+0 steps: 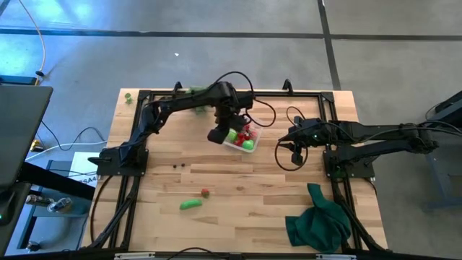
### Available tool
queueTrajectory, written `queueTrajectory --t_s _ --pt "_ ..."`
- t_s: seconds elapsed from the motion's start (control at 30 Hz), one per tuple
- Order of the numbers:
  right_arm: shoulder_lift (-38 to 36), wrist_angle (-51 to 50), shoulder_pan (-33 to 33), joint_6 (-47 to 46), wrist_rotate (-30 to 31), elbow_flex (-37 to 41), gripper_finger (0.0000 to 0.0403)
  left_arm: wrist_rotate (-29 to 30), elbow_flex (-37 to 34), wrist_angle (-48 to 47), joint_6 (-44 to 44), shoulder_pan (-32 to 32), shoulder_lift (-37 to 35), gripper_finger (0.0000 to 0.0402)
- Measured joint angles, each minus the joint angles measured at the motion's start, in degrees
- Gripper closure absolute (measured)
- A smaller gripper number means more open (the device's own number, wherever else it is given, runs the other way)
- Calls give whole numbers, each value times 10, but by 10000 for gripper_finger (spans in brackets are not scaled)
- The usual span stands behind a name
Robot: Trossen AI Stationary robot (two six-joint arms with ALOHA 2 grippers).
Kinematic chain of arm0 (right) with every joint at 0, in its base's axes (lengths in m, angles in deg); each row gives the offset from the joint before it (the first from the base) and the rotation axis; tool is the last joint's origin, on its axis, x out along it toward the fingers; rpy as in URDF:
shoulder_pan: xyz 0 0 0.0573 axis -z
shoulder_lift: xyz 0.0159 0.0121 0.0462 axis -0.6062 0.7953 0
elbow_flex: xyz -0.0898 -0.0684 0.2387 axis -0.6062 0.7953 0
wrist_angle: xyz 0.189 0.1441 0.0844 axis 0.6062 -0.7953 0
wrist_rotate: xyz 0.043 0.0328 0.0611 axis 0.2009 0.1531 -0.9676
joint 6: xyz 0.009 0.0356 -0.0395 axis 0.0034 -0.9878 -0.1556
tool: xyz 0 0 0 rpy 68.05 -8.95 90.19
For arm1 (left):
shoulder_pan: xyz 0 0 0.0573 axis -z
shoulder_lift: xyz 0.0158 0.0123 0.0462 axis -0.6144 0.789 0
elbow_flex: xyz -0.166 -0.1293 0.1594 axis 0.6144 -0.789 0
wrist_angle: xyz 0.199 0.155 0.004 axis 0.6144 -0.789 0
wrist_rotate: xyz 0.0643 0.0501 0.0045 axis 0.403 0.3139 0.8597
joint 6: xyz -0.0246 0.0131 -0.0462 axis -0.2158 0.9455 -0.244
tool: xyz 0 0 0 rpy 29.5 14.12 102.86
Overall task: Pick and placing Produce into tupperware
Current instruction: Put the pea into the transparent container
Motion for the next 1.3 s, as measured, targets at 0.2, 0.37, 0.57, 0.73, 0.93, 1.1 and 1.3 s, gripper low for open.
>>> queueTrajectory --t_s 0.2,0.37,0.57,0.73,0.93,1.1,1.3 --pt "0 0 0 0 0 0 327 -6 0 -14 -20 9 -47 259" --pt "0 0 0 0 -3 0 327 15 0 -14 -35 29 -111 259" --pt "0 0 0 0 -2 0 327 91 -4 -13 -76 69 -190 259" --pt "0 0 0 0 -2 0 327 148 -60 -12 -131 110 -255 259" --pt "0 0 0 0 -2 0 327 194 -253 85 -231 169 -371 259" --pt "0 0 0 0 -2 0 327 191 -467 247 -338 223 -489 259" --pt "0 0 0 0 -2 0 327 147 -630 389 -439 307 -546 259"
